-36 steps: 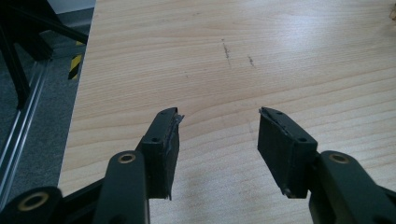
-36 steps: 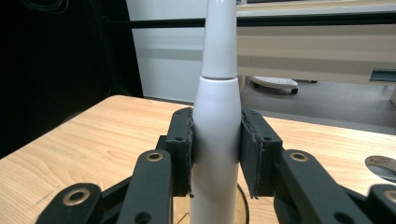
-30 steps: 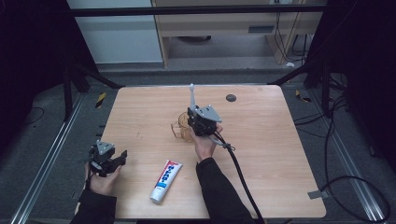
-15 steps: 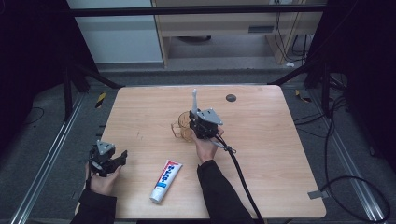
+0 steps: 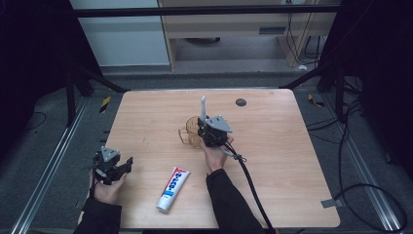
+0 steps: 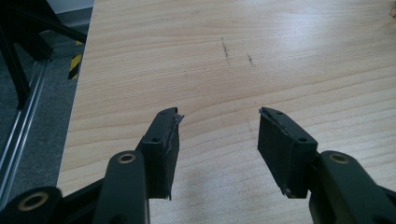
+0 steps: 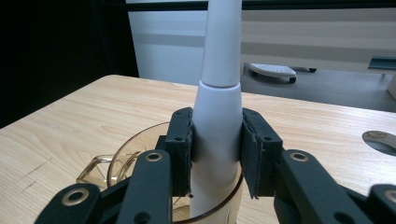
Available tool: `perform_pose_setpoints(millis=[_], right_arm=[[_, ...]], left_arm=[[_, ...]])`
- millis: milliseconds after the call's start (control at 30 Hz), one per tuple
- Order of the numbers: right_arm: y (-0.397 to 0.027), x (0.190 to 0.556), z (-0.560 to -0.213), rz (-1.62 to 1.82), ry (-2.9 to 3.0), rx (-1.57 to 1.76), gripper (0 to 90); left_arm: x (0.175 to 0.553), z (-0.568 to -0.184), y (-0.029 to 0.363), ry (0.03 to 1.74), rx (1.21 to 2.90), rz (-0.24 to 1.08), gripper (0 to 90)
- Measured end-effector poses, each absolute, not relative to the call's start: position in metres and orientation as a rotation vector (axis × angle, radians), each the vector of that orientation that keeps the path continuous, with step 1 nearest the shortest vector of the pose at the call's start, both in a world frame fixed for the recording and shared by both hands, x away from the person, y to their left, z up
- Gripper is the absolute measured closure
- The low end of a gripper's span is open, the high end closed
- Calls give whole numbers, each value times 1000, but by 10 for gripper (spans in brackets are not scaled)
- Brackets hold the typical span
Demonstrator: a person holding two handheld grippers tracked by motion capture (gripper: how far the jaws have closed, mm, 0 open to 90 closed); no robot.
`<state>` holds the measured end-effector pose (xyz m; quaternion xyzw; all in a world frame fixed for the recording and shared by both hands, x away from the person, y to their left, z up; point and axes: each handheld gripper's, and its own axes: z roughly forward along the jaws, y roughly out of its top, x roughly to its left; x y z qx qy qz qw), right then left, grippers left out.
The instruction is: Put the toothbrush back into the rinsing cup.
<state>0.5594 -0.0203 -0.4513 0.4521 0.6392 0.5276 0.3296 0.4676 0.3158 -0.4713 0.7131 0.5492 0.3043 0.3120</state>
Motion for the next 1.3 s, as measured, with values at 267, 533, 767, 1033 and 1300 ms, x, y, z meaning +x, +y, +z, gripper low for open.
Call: perform_pose_setpoints(millis=[267, 533, 767, 1033, 1300], right_arm=[[-19, 556, -451, 1368, 1688, 1164, 664], [-18, 553, -450, 1351, 1701, 1159, 663], [-17, 550, -449, 1341, 1708, 1149, 663], [-17, 549, -449, 1343, 1711, 1149, 660], [-17, 550, -450, 1341, 1718, 1150, 524]], left_arm=[[468, -471, 315, 1450, 1882, 801, 475], [468, -471, 315, 1450, 1882, 800, 474], [467, -471, 315, 1450, 1883, 800, 474], [467, -471, 316, 1450, 1882, 799, 474], [467, -471, 315, 1450, 1883, 798, 474]])
